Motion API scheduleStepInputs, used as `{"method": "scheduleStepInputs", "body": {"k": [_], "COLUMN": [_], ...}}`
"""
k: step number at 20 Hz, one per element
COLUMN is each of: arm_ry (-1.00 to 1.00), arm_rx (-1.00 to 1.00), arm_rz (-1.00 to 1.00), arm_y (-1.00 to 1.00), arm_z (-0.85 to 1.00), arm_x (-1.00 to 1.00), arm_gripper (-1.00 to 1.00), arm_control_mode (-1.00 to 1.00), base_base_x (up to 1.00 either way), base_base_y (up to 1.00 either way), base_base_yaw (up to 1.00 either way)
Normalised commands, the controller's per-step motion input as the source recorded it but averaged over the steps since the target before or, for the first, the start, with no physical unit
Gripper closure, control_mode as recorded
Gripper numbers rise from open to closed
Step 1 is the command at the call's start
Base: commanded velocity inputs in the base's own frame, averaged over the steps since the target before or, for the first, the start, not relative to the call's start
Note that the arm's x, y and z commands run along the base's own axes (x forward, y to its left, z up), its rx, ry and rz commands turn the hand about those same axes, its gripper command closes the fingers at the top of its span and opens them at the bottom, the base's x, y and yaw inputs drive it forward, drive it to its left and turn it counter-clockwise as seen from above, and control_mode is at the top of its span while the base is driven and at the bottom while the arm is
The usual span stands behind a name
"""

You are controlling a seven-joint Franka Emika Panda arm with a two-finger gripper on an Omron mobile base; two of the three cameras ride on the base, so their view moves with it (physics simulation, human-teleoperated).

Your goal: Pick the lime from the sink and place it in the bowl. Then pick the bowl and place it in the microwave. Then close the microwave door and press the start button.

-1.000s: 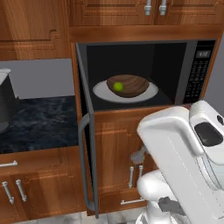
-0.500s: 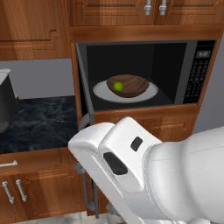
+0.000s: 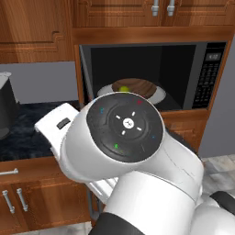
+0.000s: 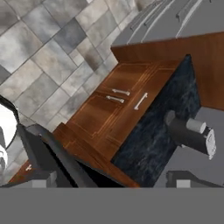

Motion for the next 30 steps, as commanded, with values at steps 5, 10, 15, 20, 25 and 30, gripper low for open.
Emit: {"method": "scheduleStepInputs", "body": {"k": [5, 10, 15, 20, 25, 30], "arm_ry": [0.0, -0.02, -0.06, -0.07, -0.03, -0.03], "arm_rx": [-0.13, -0.07, 0.0, 0.0, 0.0, 0.0], "arm_rz": [-0.1, -0.08, -0.11, -0.13, -0.09, -0.09], "arm_y": [0.21, -0.03, -0.48, -0.84, -0.91, -0.88], "arm_z": [-0.5, -0.54, -0.35, -0.18, -0.08, -0.01], "arm_x": [0.86, 0.2, 0.02, 0.16, 0.48, 0.62], "arm_gripper": [-1.0, -1.0, -1.0, -1.0, -1.0, -1.0], "arm_control_mode": [-1.0, -1.0, -1.0, -1.0, -1.0, -1.0], "base_base_x": [0.0, 0.0, 0.0, 0.0, 0.0, 0.0], "base_base_y": [0.0, 0.0, 0.0, 0.0, 0.0, 0.0], "base_base_yaw": [0.0, 0.0, 0.0, 0.0, 0.0, 0.0]}}
